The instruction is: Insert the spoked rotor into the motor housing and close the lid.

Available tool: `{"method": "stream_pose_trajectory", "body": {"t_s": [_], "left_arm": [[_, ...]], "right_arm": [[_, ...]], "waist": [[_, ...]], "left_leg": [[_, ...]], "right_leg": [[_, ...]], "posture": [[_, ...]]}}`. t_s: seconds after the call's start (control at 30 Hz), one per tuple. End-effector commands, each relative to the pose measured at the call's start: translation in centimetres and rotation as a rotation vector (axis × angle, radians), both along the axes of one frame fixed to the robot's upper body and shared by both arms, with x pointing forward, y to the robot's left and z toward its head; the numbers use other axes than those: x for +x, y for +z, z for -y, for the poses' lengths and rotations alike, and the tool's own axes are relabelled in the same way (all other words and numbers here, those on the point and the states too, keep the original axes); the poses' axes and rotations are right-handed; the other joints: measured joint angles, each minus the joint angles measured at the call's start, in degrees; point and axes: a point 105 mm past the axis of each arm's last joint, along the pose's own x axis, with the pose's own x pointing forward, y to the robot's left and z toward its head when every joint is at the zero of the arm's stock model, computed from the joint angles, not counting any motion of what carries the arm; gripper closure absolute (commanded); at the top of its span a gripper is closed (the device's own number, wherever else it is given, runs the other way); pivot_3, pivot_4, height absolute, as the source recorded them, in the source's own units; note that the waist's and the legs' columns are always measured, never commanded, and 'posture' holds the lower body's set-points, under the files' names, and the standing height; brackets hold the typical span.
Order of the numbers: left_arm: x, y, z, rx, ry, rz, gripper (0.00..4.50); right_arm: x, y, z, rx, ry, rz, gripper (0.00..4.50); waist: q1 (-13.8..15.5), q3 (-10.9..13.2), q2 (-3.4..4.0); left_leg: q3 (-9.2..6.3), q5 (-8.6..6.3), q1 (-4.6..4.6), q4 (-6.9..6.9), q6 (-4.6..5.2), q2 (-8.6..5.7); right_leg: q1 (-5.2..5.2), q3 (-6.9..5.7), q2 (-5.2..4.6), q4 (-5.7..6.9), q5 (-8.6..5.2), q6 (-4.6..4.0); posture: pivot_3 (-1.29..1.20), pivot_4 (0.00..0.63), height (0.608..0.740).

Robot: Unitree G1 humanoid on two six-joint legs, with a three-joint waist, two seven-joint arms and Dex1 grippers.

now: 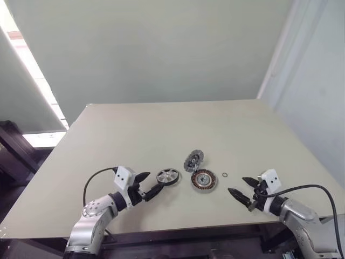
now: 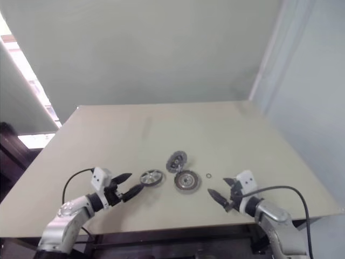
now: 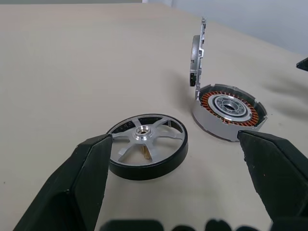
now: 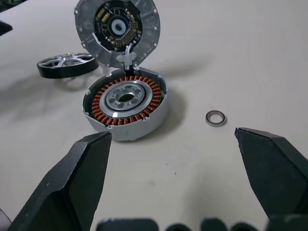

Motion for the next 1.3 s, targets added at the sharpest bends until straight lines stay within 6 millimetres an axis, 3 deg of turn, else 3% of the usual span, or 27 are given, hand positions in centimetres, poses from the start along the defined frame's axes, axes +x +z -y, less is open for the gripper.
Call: {"method": "stream_pose_trajectory", "body": {"t_s": [0.03, 1.1, 1.3], "left_arm": [[0.3, 1.5, 0.5, -0.012, -0.027, 0.050, 0.05], [0.5, 1.7, 2.0, -0.028, -0.086, 0.036, 0.05], [0.0, 1.9, 3.7, -0.040, -0.188, 0.000, 0.05]], "right_arm": [[0.4, 1.7, -0.3, 0.009, 0.018, 0.079, 0.00], [1.0, 3.0, -1.0, 0.043, -0.017, 0.130, 0.00], [3.5, 2.7, -0.1, -0.001, -0.155, 0.057, 0.00]], "waist": [[0.0, 0.0, 0.00], [0.0, 0.0, 0.00], [0.0, 0.0, 0.02]], "left_leg": [[0.00, 0.00, 0.00, 0.00, 0.00, 0.00], [0.00, 0.00, 0.01, -0.02, 0.00, 0.00], [0.08, 0.01, 0.02, -0.01, 0.00, 0.01]], "right_leg": [[0.00, 0.00, 0.00, 0.00, 0.00, 0.00], [0.00, 0.01, 0.00, -0.01, -0.01, -0.01], [-0.03, 0.07, 0.01, 0.01, -0.02, -0.03]], "posture": [[0.00, 0.000, 0.740], [0.00, 0.000, 0.740], [0.00, 0.000, 0.740]]}}
